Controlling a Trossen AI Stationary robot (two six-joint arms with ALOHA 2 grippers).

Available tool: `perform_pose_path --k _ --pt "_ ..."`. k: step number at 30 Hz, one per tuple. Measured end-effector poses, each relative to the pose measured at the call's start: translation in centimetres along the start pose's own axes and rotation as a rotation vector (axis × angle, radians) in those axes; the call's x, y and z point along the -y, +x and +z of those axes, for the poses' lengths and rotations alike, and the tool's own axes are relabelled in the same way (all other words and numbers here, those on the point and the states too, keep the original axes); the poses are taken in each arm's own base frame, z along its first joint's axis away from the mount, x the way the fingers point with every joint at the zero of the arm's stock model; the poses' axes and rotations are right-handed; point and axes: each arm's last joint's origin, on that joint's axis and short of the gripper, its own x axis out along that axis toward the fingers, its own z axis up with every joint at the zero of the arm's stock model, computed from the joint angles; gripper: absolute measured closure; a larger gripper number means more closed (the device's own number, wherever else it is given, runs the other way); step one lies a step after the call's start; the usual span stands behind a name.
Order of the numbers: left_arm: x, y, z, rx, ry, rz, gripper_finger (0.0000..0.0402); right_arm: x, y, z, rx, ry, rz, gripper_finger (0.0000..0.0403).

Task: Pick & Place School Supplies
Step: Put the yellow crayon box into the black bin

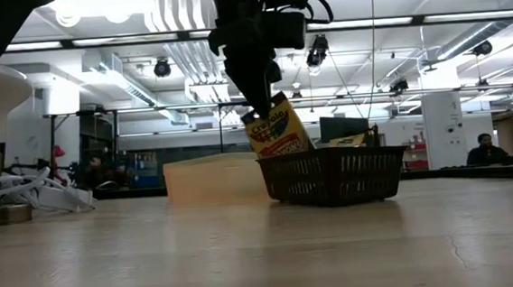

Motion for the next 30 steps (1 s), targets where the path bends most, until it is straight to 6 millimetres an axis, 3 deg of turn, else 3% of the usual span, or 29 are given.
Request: perform_pose_path --k 11,21,25,30 --pt "0.6 -0.1 1.7 0.151 0.132 0.051 0.0317 0.0 0.0 0.0 -0.001 -0.001 0.000 0.0234" --pt "0.3 -0.4 2.5 0.211 0.102 0.141 0.0312 -0.1 0.0 -0.5 -0.039 -0.006 0.000 0.0234" --pt "0.0 -1.8 2.8 0.214 0.046 0.199 0.0312 -0.1 0.0 -0.5 -0.041 -0.010 0.001 0.0234" --pt "-0.4 -5.4 3.4 0.229 0.024 0.319 0.0312 -0.1 0.0 -0.5 -0.041 -0.042 0.002 0.0234"
